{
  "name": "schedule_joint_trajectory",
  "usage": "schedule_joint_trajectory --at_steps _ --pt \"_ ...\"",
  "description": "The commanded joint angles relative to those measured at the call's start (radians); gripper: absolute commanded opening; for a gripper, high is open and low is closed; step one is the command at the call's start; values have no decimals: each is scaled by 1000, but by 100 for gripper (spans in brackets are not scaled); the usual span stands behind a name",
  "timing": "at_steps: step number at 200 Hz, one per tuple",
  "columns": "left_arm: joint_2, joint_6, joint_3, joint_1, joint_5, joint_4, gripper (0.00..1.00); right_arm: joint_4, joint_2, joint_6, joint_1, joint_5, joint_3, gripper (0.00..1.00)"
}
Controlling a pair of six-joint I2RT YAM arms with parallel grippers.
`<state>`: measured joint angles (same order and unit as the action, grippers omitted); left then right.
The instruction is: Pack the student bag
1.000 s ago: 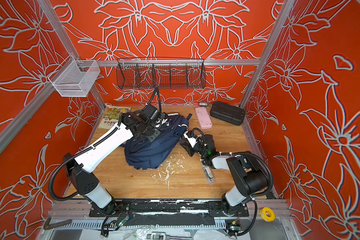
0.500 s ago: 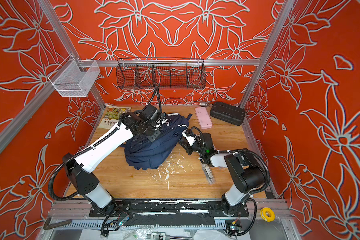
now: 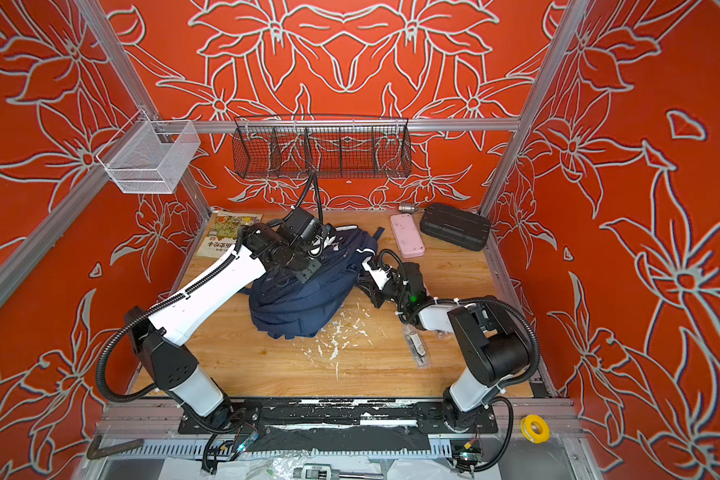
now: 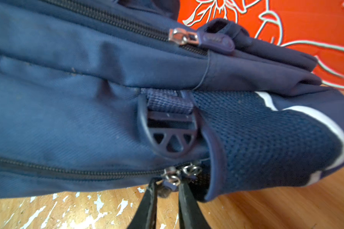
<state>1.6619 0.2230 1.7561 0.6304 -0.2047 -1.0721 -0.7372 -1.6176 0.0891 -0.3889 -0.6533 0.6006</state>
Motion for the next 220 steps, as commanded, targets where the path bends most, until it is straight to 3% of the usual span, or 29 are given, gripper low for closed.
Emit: schedule_joint_trajectory --at_steps 1,115,160,220 --pt "-57 18 56 11 -2 75 0 -4 -6 -6 -11 -26 -17 23" --pt "-68 22 47 11 -15 75 0 -63 19 -24 -10 44 -62 15" --pt "-87 21 33 10 3 87 0 32 96 48 -16 45 -87 12" --pt "-105 19 19 9 36 97 0 4 66 67 -19 64 -67 19"
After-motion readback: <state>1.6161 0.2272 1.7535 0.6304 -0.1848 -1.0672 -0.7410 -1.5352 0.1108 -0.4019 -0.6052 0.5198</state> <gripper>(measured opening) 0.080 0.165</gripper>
